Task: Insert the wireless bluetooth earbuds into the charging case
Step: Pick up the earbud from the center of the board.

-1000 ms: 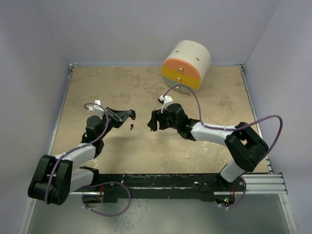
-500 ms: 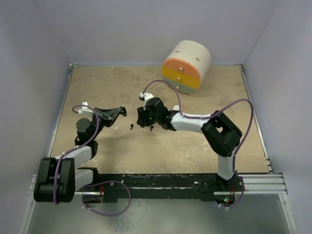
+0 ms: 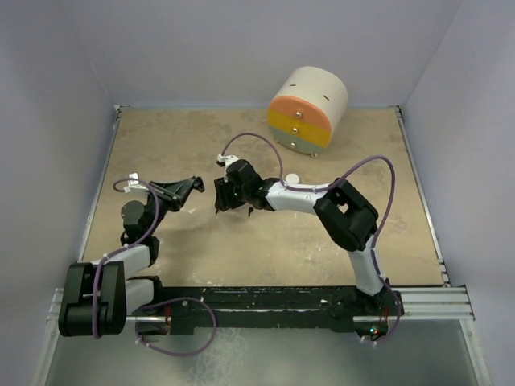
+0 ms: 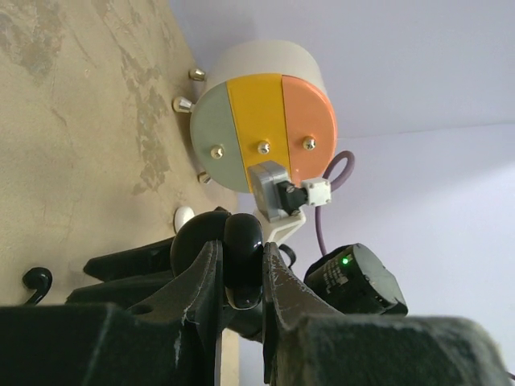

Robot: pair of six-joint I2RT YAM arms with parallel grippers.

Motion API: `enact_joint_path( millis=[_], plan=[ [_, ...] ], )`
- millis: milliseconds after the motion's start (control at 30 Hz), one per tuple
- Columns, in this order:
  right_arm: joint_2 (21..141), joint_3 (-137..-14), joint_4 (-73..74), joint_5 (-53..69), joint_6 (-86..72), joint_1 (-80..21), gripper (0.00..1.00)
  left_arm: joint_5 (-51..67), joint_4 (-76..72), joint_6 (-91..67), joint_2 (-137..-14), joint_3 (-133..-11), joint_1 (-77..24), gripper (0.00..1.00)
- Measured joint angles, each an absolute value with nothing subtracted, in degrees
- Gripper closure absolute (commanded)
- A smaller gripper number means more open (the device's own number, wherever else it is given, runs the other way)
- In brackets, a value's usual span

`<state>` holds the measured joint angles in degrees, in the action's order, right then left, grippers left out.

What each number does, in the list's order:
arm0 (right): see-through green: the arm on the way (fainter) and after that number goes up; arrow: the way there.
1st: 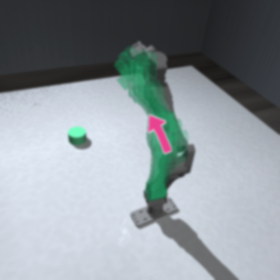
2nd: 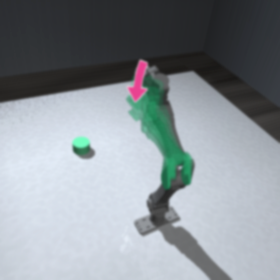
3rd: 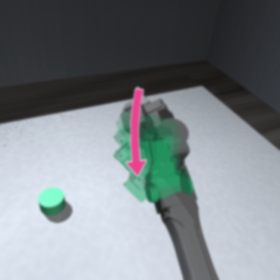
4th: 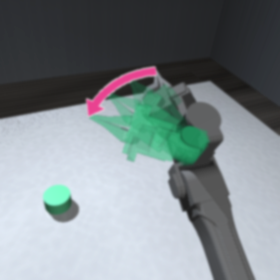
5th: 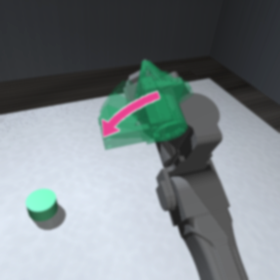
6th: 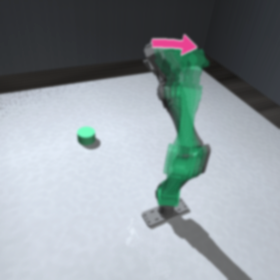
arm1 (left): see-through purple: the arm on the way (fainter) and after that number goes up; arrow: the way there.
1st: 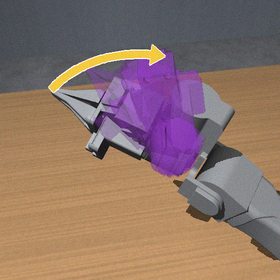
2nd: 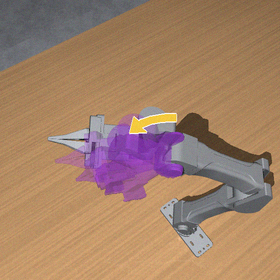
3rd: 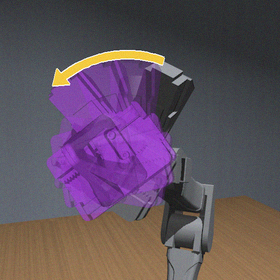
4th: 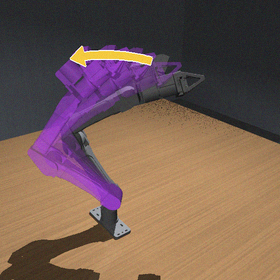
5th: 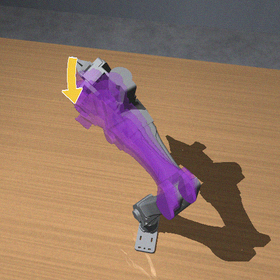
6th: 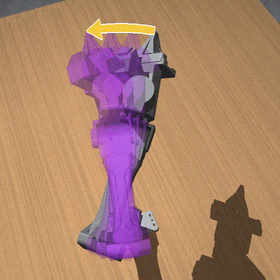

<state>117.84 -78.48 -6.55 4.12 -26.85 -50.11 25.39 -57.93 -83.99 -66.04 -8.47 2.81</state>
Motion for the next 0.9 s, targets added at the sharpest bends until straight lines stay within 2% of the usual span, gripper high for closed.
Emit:
enact_joint_path(
  millis=[900],
  plan=[
    [123.39,-84.29,-3.11,4.1,-29.45,-52.01,0.56,26.0,-59.2,-85.12,-65.54,-7.44,5.52,1.0]
  ],
)
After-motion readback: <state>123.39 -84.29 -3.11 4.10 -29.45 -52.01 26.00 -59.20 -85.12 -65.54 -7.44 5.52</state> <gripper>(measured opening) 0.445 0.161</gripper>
